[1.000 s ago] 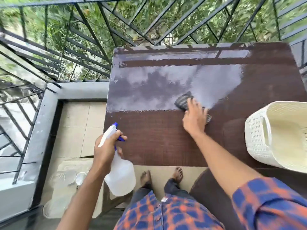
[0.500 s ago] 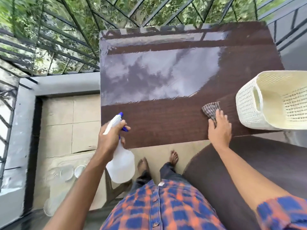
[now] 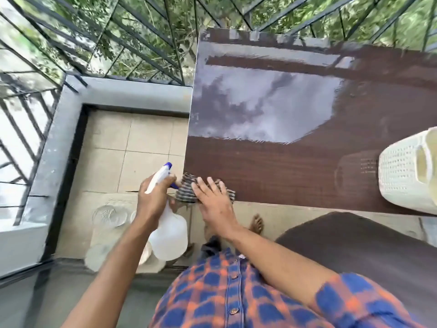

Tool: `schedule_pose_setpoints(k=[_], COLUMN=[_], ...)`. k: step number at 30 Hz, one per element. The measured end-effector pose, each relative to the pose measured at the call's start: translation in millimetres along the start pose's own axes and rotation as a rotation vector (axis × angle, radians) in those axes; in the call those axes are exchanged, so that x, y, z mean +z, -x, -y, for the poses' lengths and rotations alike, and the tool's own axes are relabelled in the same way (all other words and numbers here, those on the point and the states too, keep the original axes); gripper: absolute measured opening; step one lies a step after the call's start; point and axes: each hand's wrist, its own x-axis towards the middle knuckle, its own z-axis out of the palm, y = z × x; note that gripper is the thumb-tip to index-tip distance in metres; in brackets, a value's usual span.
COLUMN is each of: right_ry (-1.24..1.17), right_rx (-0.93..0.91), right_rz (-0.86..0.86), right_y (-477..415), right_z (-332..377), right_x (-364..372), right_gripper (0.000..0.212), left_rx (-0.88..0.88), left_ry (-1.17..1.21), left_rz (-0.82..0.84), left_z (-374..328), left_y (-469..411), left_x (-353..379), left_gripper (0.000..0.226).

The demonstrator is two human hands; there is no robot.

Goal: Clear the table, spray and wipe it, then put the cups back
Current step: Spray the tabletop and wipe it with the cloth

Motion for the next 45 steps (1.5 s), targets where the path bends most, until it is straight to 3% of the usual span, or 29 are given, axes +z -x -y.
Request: schedule_pose_setpoints(k=[2, 4, 6, 12, 14, 21, 25, 30, 34, 36, 45], right_ry=[0.014, 0.059, 0.081, -0.042, -0.065, -0.092, -0.085, -0.116, -0.161, -0.159, -0.025], right_rx=[-0.234, -0.433, -0.506, -0.037, 0.021, -0.308, -0.089, 0.46, 0.895, 0.95, 0.774], right_rz=[0.095, 0.193, 0.243, 0.129, 0.121, 0.166, 0.117, -0.096, -0.254, -0.26, -0.143], right_y=[-23.4, -46.0, -69.3, -146.4, -143.8, -20.5, 65.6, 164.3, 200.9, 196.0, 158.8], right_z=[0.5, -11.8, -27.4, -25.8, -12.5, -45.7, -118.5, -211.5, -247.4, -241.5, -227.5], right_x=[-0.4, -11.4, -25.4, -53.1, -53.4, -40.3, -61.9, -99.4, -114.8, -112.7, -109.4], right_gripper=[0.055, 0.05, 0.051, 0.055, 0.056, 0.048, 0.052, 0.057, 0.059, 0.059, 0.056], left_rx=[-0.014, -0.013, -0.026, -0.046, -0.031, 0.004, 0.013, 0.051, 0.091, 0.102, 0.131], left_ry=[0.026, 0.044, 0.053, 0.108, 0.102, 0.043, -0.034, -0.154, -0.205, -0.221, -0.24], left_rz=[-0.045, -0.073, -0.078, -0.079, -0.061, 0.03, 0.118, 0.226, 0.312, 0.338, 0.346], left_z=[2.3, 3.7, 5.3, -1.3, -4.3, -13.3, -14.3, -10.2, -13.2, -14.4, -13.0], left_y=[0.4, -0.7, -3.0, -6.4, -7.9, -11.3, -16.4, -20.2, -14.2, -8.3, 16.3], left_x=[-7.3, -13.8, -18.4, -15.7, -13.2, 12.1, 32.2, 67.5, 97.9, 114.0, 169.4], left_gripper=[0.006, 0.014, 0.015, 0.007, 0.009, 0.012, 0.01, 0.028, 0.028, 0.027, 0.022])
